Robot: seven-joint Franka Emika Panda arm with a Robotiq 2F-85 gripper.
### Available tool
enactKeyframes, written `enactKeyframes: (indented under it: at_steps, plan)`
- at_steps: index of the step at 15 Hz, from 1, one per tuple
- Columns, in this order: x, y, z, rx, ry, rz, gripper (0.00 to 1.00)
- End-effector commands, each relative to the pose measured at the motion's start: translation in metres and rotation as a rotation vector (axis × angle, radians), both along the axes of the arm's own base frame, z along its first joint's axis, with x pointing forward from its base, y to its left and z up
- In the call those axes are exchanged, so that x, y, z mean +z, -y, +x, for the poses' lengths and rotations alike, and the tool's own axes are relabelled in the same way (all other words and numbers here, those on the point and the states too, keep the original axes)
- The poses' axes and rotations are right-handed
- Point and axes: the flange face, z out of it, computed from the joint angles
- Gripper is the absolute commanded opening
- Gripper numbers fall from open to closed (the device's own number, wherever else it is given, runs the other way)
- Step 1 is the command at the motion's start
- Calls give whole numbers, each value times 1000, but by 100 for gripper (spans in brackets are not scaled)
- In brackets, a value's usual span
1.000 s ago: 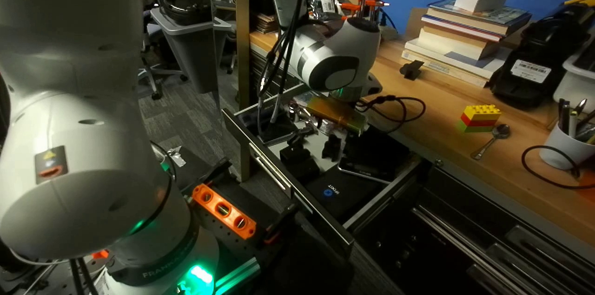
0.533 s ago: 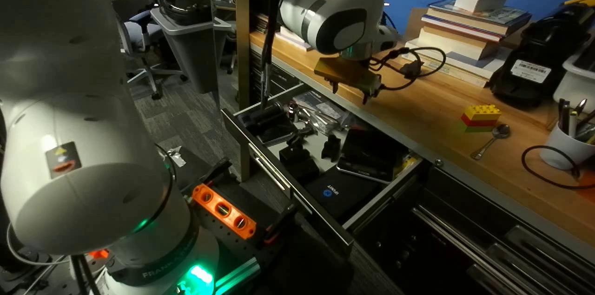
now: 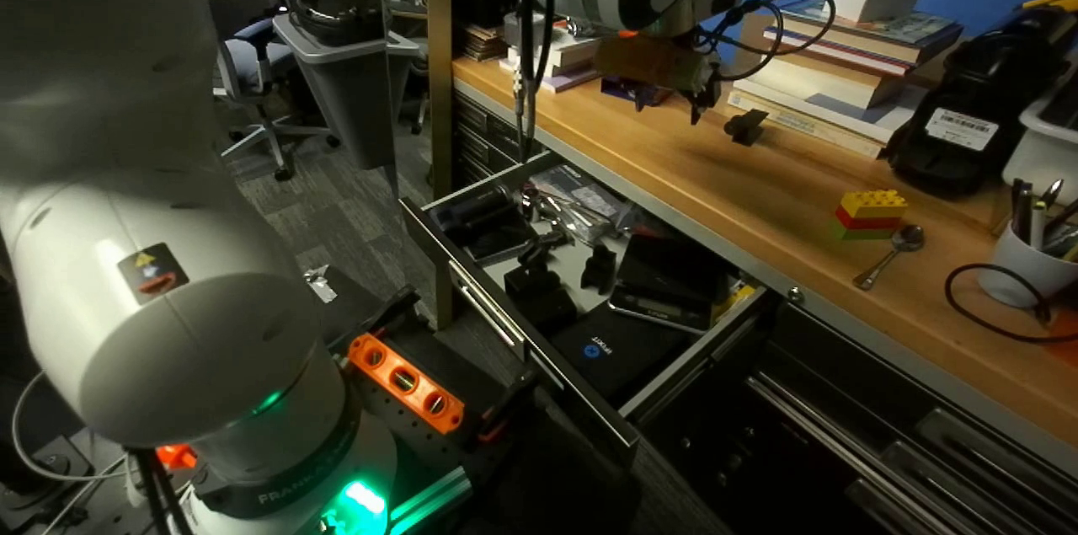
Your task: Put the black objects into the the drawer then close the drawer.
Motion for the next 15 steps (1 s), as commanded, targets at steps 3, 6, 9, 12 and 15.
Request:
enactKeyframes:
  at_steps: [3, 6, 9, 12, 15]
  plan:
    - [20, -17, 66, -37, -8, -57, 100]
    - [18, -21, 97, -53, -30, -69, 100]
    - [9, -17, 121, -73, -57, -93, 100]
    - [-4, -1, 140, -106, -75, -127, 100]
    - [-16, 19, 154, -151, -70, -187, 100]
